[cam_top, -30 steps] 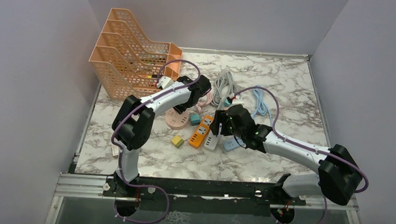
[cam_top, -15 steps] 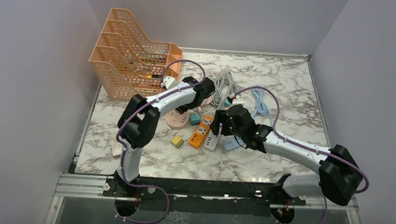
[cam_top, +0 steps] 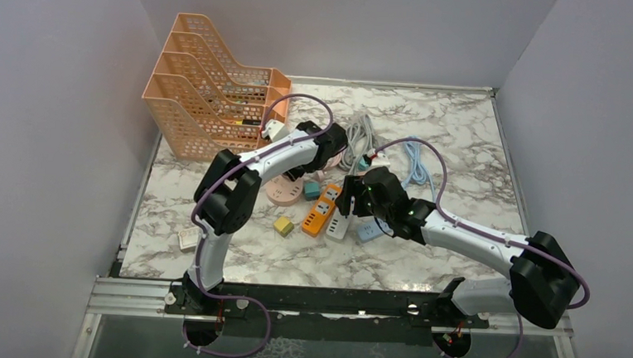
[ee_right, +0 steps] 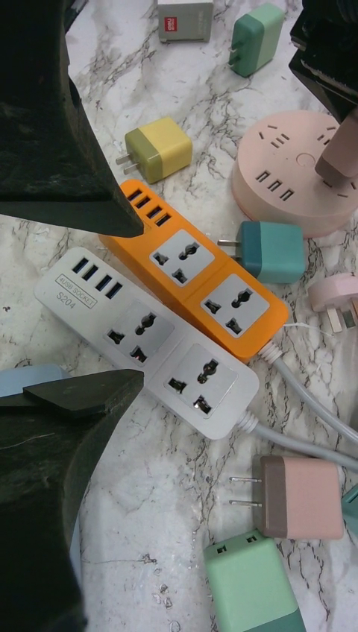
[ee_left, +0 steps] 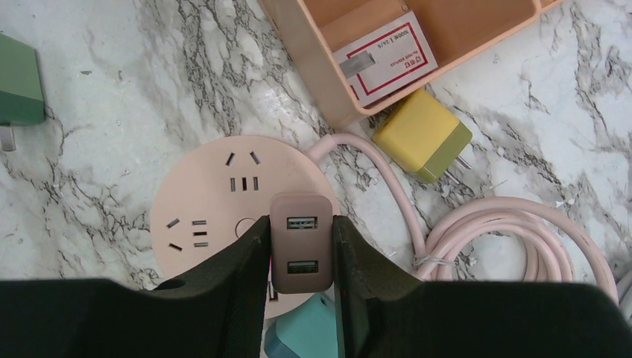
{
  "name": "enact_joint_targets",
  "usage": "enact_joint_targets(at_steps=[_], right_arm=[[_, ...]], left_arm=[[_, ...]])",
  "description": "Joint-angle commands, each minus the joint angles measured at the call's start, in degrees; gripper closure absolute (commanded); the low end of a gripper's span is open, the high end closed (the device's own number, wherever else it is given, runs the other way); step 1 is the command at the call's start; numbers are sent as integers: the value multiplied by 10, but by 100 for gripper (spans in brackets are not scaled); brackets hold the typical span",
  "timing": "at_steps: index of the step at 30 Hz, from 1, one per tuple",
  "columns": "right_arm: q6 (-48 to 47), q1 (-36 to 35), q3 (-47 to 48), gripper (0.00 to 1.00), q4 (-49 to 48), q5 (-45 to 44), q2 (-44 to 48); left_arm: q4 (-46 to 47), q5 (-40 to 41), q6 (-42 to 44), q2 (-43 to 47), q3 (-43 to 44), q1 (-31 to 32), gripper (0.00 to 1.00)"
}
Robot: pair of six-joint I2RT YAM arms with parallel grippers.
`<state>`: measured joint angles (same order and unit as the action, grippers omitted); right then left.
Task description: Insert the plug
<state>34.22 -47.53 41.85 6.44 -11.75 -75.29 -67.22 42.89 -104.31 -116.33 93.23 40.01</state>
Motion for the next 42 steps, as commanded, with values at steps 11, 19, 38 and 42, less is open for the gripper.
enact_joint_targets(at_steps=[11,19,38,42], right_arm=[[-4,2,19,34,4,-21,20],[-10,2,27,33,10,-11,40],[-215,2,140,33,-34,192,-84],[-247,2,254,34,11,219,-200]], left_arm=[[92,-144,-25,-77,-25,20,80],[93,-48,61,32,-3,19,24],[420,-6,624,397,-233,-23,1],[455,-97,675,484,-301,-87,1]])
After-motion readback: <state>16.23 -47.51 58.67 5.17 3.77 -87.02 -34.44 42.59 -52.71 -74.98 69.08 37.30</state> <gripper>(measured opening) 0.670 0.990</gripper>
